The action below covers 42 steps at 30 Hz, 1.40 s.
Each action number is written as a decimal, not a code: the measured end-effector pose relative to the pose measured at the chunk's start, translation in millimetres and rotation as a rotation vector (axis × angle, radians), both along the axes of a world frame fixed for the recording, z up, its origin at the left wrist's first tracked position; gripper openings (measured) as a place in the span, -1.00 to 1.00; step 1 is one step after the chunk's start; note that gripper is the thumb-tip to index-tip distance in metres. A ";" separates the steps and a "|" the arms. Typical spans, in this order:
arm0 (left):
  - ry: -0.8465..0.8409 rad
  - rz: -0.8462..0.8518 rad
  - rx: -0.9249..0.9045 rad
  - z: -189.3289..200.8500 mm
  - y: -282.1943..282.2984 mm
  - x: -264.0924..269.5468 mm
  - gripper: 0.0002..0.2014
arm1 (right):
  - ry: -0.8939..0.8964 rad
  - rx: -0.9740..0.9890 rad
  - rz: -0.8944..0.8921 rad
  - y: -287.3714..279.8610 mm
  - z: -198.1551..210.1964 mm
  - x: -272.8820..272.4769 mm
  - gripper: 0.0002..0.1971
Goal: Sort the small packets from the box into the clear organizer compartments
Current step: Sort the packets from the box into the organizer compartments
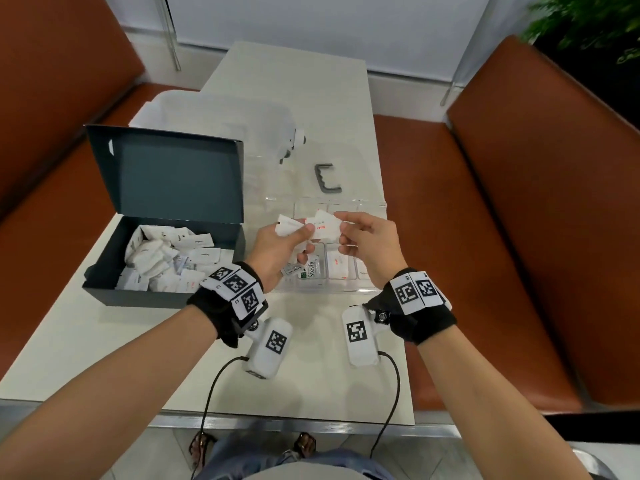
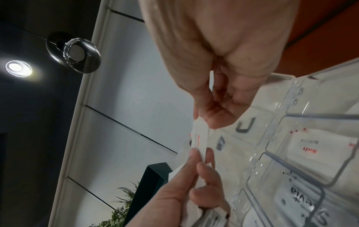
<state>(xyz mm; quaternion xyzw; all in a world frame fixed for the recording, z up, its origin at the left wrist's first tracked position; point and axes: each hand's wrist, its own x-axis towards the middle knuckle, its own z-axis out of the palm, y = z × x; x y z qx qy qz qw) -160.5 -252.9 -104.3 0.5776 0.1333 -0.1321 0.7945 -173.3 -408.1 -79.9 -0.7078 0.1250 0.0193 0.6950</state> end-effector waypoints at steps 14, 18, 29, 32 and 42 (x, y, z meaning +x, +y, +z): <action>-0.133 -0.160 0.183 -7.1 -1.6 4.6 -0.81 | 0.067 0.011 0.174 -22.6 -1.4 -6.1 -0.80; -0.146 -0.222 0.246 -9.1 6.9 7.8 -0.79 | 0.041 -0.319 0.192 -23.3 0.1 -1.2 -0.75; -0.192 -0.330 0.327 -0.1 6.7 18.8 -0.81 | -0.103 -0.588 0.269 -19.7 2.2 11.2 -0.90; -0.177 -0.298 0.357 1.8 1.2 22.1 -0.74 | -0.058 -0.542 0.193 -22.7 0.3 14.9 -0.95; -0.134 -0.211 0.392 -6.6 8.4 23.6 -0.71 | 0.210 -0.717 -0.070 -7.7 -42.1 14.1 -0.95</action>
